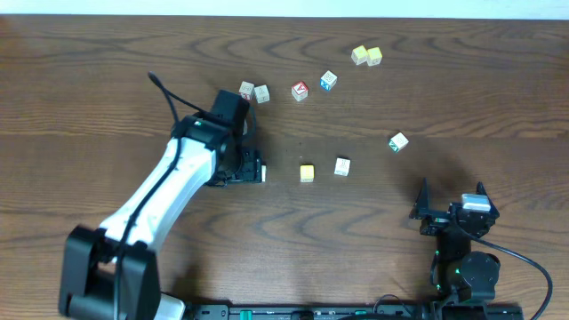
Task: Lift 4 blocks
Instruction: 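Swing the left arm out to the far left table edge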
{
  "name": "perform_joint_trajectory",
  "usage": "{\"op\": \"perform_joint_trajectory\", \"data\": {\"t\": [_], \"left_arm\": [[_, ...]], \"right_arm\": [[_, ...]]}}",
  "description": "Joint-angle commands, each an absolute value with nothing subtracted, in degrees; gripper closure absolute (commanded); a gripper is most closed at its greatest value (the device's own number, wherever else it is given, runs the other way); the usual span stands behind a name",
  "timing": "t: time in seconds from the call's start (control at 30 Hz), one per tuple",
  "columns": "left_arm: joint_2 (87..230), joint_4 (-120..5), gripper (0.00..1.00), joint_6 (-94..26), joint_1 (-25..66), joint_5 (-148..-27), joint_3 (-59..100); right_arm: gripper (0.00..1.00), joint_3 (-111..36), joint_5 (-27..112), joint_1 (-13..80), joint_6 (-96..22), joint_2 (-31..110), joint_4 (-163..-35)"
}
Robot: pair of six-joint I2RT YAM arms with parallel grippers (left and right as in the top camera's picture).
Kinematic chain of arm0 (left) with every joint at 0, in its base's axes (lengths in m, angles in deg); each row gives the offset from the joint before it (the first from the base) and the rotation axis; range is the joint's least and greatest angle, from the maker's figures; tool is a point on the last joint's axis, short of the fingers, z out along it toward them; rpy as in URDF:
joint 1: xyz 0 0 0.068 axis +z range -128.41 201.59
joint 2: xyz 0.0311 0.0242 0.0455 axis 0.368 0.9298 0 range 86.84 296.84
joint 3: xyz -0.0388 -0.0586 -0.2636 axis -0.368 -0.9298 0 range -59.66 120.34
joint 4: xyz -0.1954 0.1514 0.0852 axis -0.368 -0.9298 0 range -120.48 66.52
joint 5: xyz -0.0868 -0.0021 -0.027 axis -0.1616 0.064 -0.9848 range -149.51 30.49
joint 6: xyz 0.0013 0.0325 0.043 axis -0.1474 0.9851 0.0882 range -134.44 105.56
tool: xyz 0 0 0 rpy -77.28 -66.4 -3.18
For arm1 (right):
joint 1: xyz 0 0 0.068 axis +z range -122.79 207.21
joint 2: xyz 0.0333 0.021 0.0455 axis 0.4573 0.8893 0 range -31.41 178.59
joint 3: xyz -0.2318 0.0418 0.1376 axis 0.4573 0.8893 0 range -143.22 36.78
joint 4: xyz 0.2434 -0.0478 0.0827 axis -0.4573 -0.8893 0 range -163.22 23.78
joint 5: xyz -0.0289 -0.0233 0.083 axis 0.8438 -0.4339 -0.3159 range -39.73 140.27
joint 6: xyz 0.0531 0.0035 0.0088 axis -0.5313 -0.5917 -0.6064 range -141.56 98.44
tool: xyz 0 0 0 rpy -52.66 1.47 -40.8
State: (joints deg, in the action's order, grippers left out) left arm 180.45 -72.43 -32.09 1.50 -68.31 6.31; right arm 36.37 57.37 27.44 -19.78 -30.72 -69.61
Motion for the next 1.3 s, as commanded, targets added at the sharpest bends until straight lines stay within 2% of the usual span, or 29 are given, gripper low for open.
{"op": "perform_joint_trajectory", "data": {"t": [0.0, 0.2, 0.33, 0.43, 0.7, 0.83, 1.17, 1.23, 1.27], "left_arm": [[183.03, -71.58, 0.24, -32.76, 1.48, -66.54, 7.4], [180.86, -69.31, 0.24, -32.74, 2.87, -66.96, 10.14], [176.64, -69.26, 0.24, -32.79, 7.2, -66.72, 14.4], [172.77, -68.98, 0.24, -33.05, 13.58, -66.02, 16.17], [167.44, -70.31, 0.24, -41.59, 37.25, -65.93, 16.21], [168.21, -72.76, 0.24, -42.84, 44.03, -65.91, 16.21], [168.67, -74.03, 0.24, -42.84, 47.18, -65.91, 16.21], [168.67, -73.98, 0.24, -42.84, 47.18, -65.91, 16.21], [168.67, -73.98, 0.24, -42.84, 47.18, -65.91, 16.21]], "right_arm": [[0.01, 36.46, 57.32, 26.76, -19.32, -31.03, -69.85], [0.01, 36.46, 57.32, 26.76, -19.34, -31.03, -69.85], [0.01, 36.46, 57.32, 26.76, -19.34, -31.03, -69.85], [0.01, 36.46, 57.32, 26.76, -19.34, -31.03, -69.85], [0.01, 36.46, 57.32, 26.76, -19.32, -31.03, -69.85], [0.01, 36.46, 57.32, 26.76, -19.32, -31.03, -69.85], [0.01, 36.46, 57.58, 26.76, -19.37, -31.03, -69.4], [0.01, 36.46, 52.43, 26.79, -20.35, -31.03, -68.54], [0.01, 36.46, 45.61, 26.79, -21.73, -31.03, -67.73]]}}
